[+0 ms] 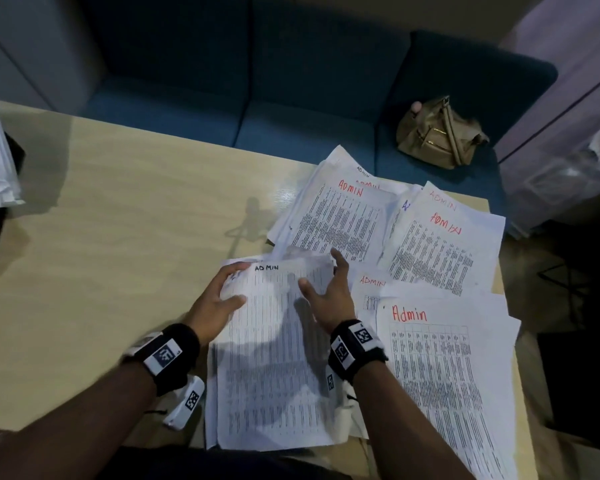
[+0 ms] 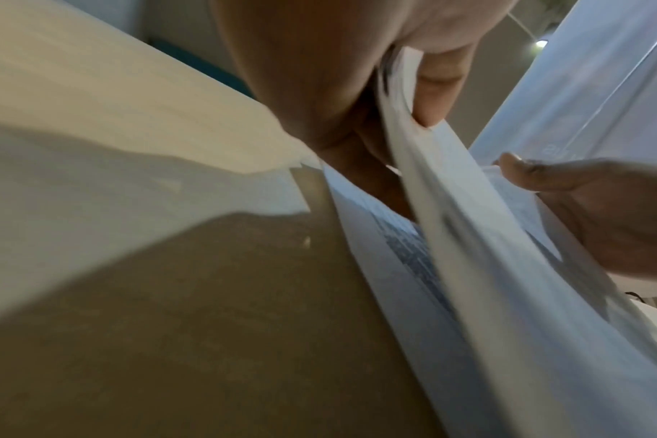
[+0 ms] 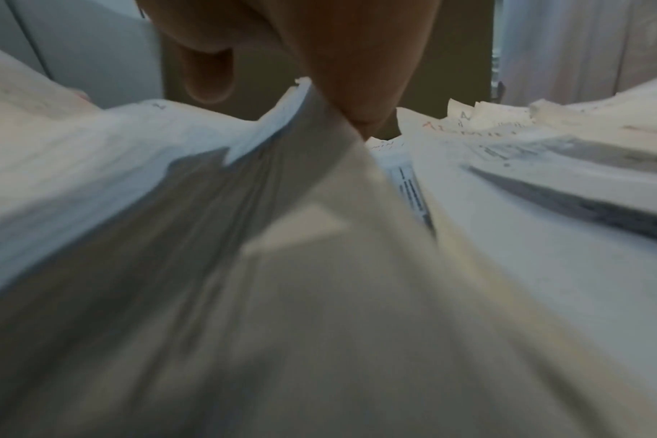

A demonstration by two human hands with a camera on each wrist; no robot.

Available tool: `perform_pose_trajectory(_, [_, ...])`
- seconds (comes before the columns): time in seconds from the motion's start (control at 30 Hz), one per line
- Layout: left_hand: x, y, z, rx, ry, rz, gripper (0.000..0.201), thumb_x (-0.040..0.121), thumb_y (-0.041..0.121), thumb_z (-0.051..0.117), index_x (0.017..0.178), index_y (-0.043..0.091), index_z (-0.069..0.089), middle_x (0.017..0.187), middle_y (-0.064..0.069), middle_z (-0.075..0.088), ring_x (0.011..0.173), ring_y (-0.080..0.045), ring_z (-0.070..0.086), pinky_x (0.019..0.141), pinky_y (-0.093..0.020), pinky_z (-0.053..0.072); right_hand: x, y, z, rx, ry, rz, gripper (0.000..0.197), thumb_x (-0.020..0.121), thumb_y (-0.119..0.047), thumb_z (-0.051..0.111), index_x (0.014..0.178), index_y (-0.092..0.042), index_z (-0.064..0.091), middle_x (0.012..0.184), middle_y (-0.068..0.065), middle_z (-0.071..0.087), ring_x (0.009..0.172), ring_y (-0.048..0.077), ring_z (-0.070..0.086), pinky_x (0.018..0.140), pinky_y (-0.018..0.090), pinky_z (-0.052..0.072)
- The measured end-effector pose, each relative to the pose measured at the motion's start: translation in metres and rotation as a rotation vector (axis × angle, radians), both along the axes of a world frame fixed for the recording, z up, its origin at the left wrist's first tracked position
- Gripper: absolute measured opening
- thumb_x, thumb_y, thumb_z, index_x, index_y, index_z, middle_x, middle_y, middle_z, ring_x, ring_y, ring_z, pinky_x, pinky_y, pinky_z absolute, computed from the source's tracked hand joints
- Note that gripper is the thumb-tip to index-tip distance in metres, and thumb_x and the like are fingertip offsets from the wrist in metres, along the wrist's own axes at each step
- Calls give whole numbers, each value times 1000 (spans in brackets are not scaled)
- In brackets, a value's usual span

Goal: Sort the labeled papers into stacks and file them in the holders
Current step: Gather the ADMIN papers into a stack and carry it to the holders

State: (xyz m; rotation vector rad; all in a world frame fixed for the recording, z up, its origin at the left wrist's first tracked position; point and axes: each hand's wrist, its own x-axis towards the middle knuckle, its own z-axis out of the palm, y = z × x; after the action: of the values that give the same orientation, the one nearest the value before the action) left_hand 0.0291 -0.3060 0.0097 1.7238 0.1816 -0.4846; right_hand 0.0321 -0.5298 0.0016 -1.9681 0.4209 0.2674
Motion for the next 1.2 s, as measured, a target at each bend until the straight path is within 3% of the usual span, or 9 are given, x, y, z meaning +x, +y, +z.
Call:
perform_pose_trajectory(0.1, [1, -8, 1, -7, -11, 7, 59, 89, -2, 59, 109, 54, 51, 121, 35, 49, 111, 21, 43, 88, -15, 37, 3, 3, 3, -65, -51, 26, 53, 91, -29, 59, 137, -33, 33, 141, -3, 46, 128, 16, 43, 97, 29, 36])
perform_pose_trajectory(0.23, [0, -8, -4, 51, 8, 21, 56, 92, 6, 59, 127, 45, 39, 138, 16, 43, 124, -9, 46, 93, -24, 39, -1, -2, 11, -14, -69, 43, 37, 96, -30, 52, 131, -25, 40, 124, 2, 55, 111, 22, 55, 88, 31, 44])
perform_pose_trajectory(0.3, [-1, -8, -5, 137, 35, 55, 52, 95, 11, 56, 137, 35, 37, 139, 14, 41, 111, -16, 55, 84, -22, 42, -3, -29, 17, -5, -134, -80, 36, 97, -23, 50, 133, -23, 43, 118, 0, 55, 103, 17, 56, 83, 28, 47])
perform_pose_trajectory(0.4, [-3, -6, -10, 180, 38, 76, 50, 96, 10, 54, 142, 21, 37, 136, 12, 46, 74, -8, 52, 58, -7, 43, -18, -107, 18, -235, -124, -400, 37, 94, -12, 55, 130, -17, 50, 127, 4, 56, 114, 21, 54, 93, 32, 45])
perform_pose_trajectory(0.5, [-4, -3, -15, 209, 37, 72, 52, 93, 16, 60, 140, 23, 40, 133, 7, 53, 95, -13, 59, 75, -20, 47, -64, -194, 9, -621, 189, -572, 51, 83, -29, 68, 129, -13, 51, 133, 18, 51, 124, 37, 47, 100, 46, 42])
perform_pose_trajectory(0.63, [-8, -2, -19, 228, 34, 29, 62, 85, 22, 71, 138, 30, 41, 131, 13, 50, 116, -12, 49, 92, -30, 41, -124, -233, -6, -715, 555, -472, 95, 67, -51, 79, 140, -8, 34, 143, 23, 39, 131, 41, 38, 105, 54, 38])
perform_pose_trajectory(0.83, [-13, -4, -28, 345, 111, -47, 51, 87, 22, 68, 134, 18, 48, 117, -4, 65, 106, -27, 62, 92, -40, 50, -128, -213, -18, -508, 433, -528, 81, 77, -33, 77, 140, -3, 34, 138, 24, 46, 123, 41, 48, 101, 46, 42])
perform_pose_trajectory(1.0, [-9, -7, -26, 376, 91, -101, 48, 89, 19, 65, 135, 13, 49, 120, -9, 65, 99, -25, 59, 86, -36, 47, -126, -210, 8, -353, 183, -634, 33, 90, -33, 60, 97, -1, 62, 93, 22, 66, 79, 34, 59, 68, 34, 49])
perform_pose_trajectory(1.2, [-10, -8, -25, 374, 86, -84, 46, 91, 17, 63, 135, 17, 50, 125, -6, 63, 99, -21, 57, 88, -34, 45, -127, -245, 49, -414, 132, -632, 36, 96, -27, 52, 117, 2, 57, 110, 19, 63, 102, 29, 59, 81, 29, 36])
